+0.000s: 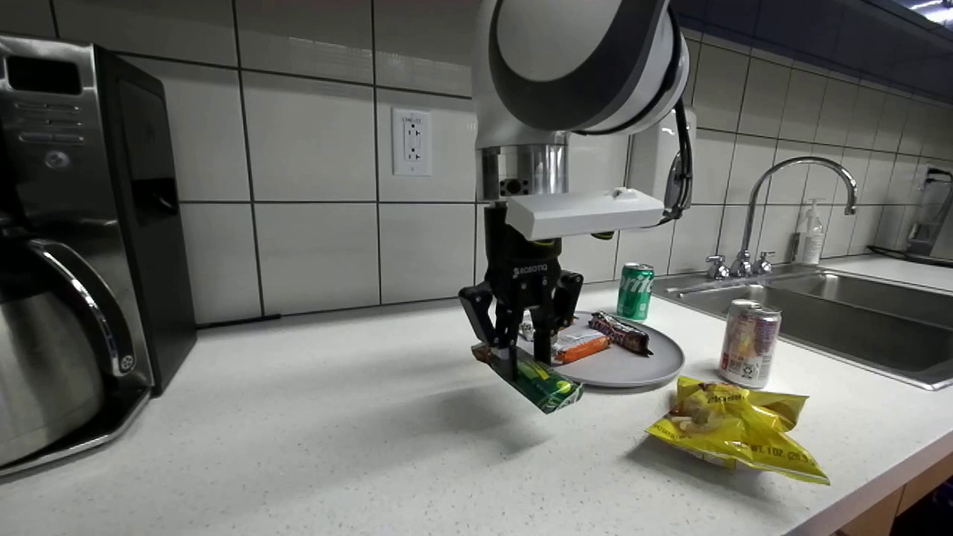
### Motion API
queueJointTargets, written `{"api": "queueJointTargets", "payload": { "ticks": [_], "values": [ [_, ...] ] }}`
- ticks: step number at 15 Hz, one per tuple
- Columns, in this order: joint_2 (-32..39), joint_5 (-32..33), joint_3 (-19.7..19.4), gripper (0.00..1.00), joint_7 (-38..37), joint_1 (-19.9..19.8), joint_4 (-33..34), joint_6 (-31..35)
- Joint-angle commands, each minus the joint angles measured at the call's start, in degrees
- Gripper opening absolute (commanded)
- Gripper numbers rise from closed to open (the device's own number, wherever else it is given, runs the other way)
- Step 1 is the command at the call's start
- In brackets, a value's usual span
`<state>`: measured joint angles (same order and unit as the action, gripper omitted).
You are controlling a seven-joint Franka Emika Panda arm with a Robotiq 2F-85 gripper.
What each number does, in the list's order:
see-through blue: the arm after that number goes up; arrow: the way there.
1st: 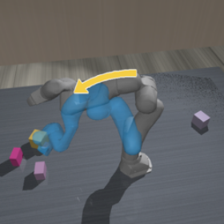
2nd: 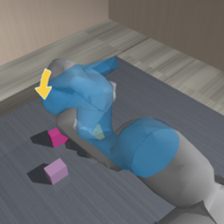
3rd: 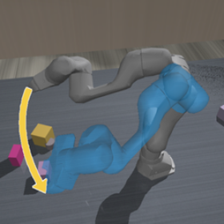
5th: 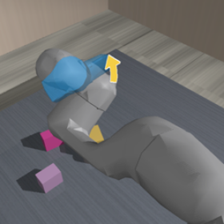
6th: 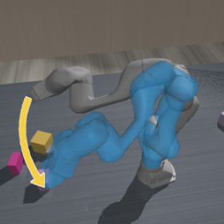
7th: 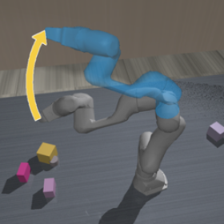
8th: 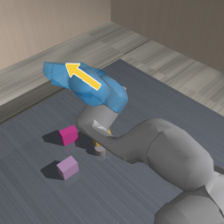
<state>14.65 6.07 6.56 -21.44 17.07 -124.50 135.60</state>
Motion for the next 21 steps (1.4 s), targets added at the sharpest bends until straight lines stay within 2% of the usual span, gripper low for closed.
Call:
{"api": "queueJointTargets", "payload": {
  "ticks": [1,9,13,21],
  "values": [
    [-3.1,1.1,-1.0,0.16,-5.0,-0.7,-2.7,-2.6],
    [-3.1,1.8,-4.9,0.16,-16.3,-1.8,-3.5,-2.8],
    [-4.0,0.4,-5.6,0.16,-22.6,-2.6,-4.4,-0.5],
    [-6.0,2.9,-6.7,0.16,-38.2,-3.6,-5.7,0.2]
  ]
}}
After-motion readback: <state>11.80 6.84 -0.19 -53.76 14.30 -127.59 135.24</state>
